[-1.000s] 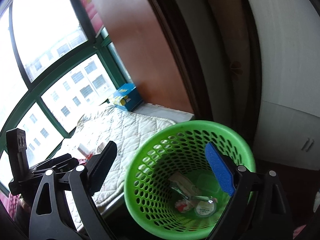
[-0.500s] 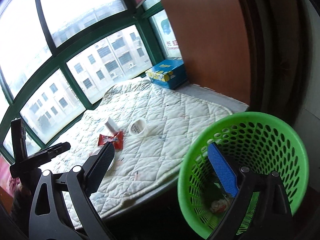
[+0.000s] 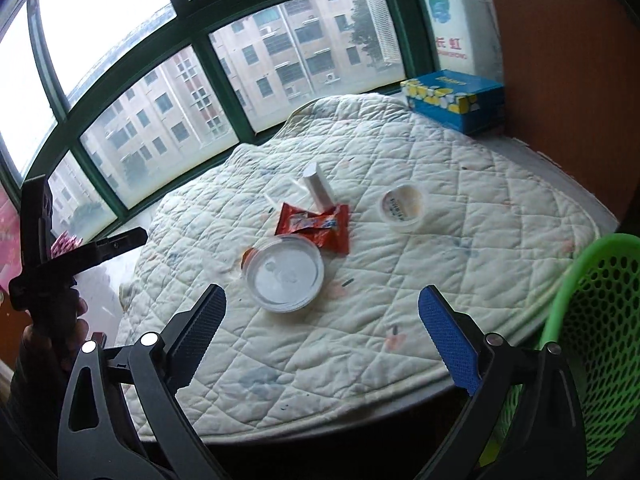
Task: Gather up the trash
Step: 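Move both tools back over the bed toward the remaining clear cups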
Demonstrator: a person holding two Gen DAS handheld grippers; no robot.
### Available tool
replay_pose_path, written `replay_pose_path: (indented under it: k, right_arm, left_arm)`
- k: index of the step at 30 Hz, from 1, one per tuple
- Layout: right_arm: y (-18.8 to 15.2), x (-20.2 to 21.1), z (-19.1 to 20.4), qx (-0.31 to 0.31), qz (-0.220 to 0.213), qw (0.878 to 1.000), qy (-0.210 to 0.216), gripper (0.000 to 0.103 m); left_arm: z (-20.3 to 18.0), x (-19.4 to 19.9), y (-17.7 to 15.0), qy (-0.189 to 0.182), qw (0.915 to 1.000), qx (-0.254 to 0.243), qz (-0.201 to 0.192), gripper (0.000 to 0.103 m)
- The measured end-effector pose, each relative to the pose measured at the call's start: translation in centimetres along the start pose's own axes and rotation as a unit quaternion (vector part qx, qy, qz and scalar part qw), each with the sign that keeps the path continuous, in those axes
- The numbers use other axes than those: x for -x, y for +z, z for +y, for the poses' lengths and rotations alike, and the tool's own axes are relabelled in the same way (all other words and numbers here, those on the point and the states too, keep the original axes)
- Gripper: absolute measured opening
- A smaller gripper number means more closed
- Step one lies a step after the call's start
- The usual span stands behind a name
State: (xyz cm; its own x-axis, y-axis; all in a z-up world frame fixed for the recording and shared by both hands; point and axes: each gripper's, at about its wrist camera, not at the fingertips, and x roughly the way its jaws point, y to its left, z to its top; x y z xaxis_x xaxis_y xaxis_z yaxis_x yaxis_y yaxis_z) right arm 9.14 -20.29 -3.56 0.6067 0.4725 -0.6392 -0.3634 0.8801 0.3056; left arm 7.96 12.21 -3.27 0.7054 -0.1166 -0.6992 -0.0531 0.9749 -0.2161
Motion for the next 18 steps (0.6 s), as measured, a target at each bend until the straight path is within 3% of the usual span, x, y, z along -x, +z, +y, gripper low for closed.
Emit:
replay_pose_path:
  k: [8, 18]
  right_arm:
    - [-0.5, -6.7, 3.7, 0.045, 0.055, 0.997, 0.019, 0.097]
    - [-0.2, -12.6, 4.9, 0.071, 0.101, 0.992, 0.017, 0.098]
  left_arm:
    - [3.5, -0.1, -1.2, 0.016, 0.9994, 0.030, 0.009, 0.079]
    - [6.0, -1.6, -1.9, 0.021, 0.9979, 0.054, 0.027, 0.079]
